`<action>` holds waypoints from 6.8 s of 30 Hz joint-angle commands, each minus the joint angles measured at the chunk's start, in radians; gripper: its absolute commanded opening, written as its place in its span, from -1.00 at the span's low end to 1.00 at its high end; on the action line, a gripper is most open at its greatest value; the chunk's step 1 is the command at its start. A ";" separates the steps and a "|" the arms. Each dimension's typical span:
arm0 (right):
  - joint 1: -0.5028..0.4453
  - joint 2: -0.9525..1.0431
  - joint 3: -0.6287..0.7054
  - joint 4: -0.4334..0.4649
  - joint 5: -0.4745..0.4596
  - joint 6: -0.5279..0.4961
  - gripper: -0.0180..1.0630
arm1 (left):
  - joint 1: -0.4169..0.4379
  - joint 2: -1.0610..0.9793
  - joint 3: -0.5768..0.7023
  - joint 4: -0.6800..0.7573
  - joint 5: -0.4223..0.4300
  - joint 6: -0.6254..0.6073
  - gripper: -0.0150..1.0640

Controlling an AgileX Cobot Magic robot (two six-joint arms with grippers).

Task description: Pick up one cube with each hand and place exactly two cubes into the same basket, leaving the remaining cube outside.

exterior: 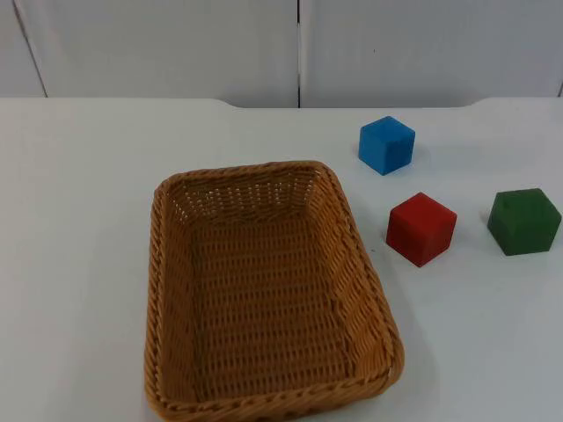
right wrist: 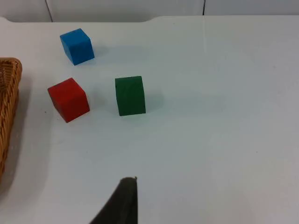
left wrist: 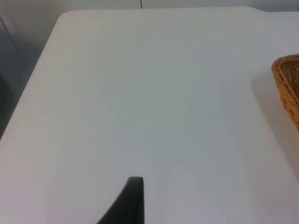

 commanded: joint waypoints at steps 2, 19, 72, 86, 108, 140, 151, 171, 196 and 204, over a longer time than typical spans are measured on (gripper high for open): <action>-0.007 0.023 0.005 0.000 -0.003 0.002 0.98 | 0.002 -0.004 0.005 -0.003 -0.010 0.000 0.97; -0.007 0.203 -0.057 0.004 -0.090 0.002 0.98 | 0.002 -0.004 0.005 -0.010 -0.010 0.000 0.97; -0.007 0.543 -0.139 0.051 -0.160 0.002 0.98 | 0.000 0.430 -0.182 -0.363 -0.182 0.076 0.97; -0.007 0.664 -0.222 0.046 -0.124 0.002 0.98 | 0.000 0.683 -0.184 -0.492 -0.281 0.213 0.97; -0.007 1.028 -0.265 0.046 -0.207 -0.018 0.98 | 0.000 1.066 -0.432 -0.515 -0.316 0.404 0.97; -0.007 1.397 -0.265 0.097 -0.455 -0.021 0.98 | -0.201 1.663 -0.776 -0.729 -0.402 0.847 0.97; -0.001 1.479 -0.265 0.097 -0.552 -0.021 0.98 | -0.264 1.898 -0.946 -0.731 -0.412 0.900 0.97; 0.063 1.755 -0.455 0.079 -0.644 0.012 0.98 | -0.355 2.251 -1.329 -0.794 -0.423 0.977 0.97; 0.123 1.935 -0.505 0.087 -0.806 0.028 0.98 | -0.451 2.476 -1.461 -1.070 -0.557 1.285 0.97; 0.123 1.935 -0.505 0.071 -0.820 0.028 0.98 | -0.466 2.542 -1.529 -1.185 -0.613 1.406 0.97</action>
